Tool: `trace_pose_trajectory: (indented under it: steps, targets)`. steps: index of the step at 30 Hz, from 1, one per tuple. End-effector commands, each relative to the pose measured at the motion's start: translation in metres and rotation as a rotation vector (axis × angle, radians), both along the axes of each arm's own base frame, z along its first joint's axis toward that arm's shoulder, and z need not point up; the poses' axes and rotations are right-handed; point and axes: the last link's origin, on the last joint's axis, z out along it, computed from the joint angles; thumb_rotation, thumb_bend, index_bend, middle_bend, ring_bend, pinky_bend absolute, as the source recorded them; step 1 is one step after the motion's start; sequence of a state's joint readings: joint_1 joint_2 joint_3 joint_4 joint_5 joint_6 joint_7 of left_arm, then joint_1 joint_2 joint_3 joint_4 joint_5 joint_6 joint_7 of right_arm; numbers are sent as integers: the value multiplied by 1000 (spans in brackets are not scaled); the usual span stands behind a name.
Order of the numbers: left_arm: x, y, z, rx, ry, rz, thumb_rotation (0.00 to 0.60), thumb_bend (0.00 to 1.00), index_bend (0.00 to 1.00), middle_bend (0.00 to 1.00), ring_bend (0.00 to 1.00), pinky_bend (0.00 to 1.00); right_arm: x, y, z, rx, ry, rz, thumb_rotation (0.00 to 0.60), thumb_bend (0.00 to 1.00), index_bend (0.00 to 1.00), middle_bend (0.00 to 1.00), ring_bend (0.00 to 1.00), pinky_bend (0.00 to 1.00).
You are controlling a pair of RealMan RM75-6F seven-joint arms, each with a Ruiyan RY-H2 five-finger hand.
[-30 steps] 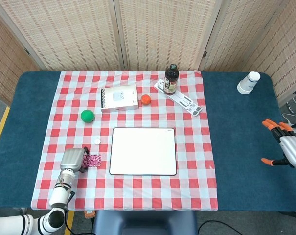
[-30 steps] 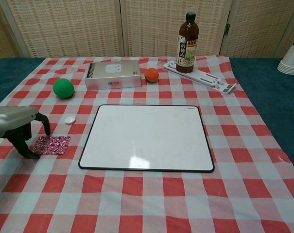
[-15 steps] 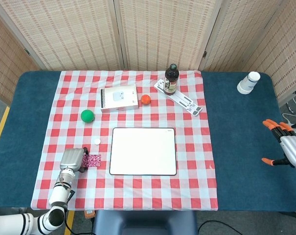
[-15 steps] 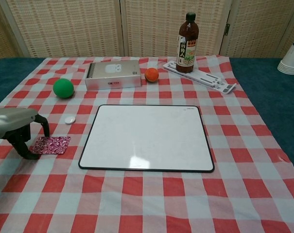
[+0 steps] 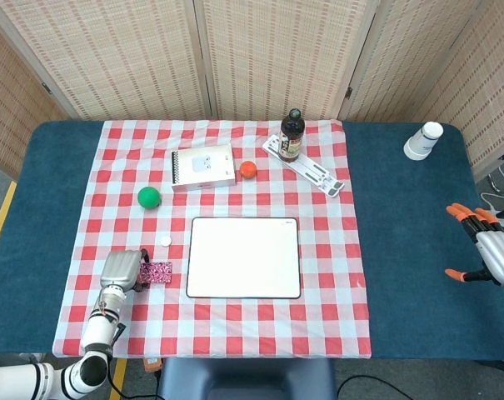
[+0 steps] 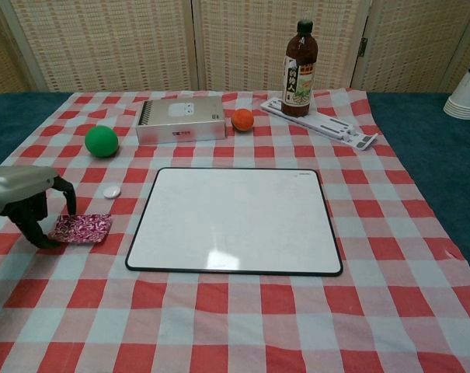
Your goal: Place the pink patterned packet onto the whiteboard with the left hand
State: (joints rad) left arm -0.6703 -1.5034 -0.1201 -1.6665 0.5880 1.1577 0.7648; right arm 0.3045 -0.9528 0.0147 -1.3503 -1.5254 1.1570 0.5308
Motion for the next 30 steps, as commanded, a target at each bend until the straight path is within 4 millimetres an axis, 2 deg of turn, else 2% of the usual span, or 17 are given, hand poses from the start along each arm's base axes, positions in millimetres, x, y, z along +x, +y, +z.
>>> trace_pose_trajectory:
  steps: [1, 5, 11, 15, 21, 25, 30]
  targets:
    - [5, 3, 6, 7, -6, -7, 600, 236, 408, 1000, 1000, 1000, 0, 0, 0, 1, 0, -2, 600, 0, 0, 0, 0, 0]
    - [19, 6, 10, 11, -35, -26, 600, 235, 406, 1000, 1000, 1000, -1, 0, 0, 1, 0, -3, 600, 0, 0, 0, 0, 0]
    - [61, 13, 3, -8, -78, -105, 600, 235, 400, 999, 1000, 1000, -1, -1, -2, 8, 3, -5, 600, 0, 0, 0, 0, 0]
    - [94, 25, -10, -13, -82, -140, 600, 236, 394, 997, 1000, 1000, -1, 0, 0, 1, -1, -3, 600, 0, 0, 0, 0, 0]
    - [128, 39, -41, -35, -60, -146, 600, 236, 394, 997, 1000, 1000, -2, -1, 3, -8, -7, -10, 600, 0, 0, 0, 0, 0]
    - [140, 44, -59, -43, -50, -134, 600, 237, 394, 996, 1000, 1000, -3, -1, 5, -10, -12, -10, 600, 0, 0, 0, 0, 0]
    - [147, 52, -70, -43, -32, -117, 600, 237, 394, 996, 1000, 1000, -3, -2, 5, -6, -16, -11, 600, 0, 0, 0, 0, 0]
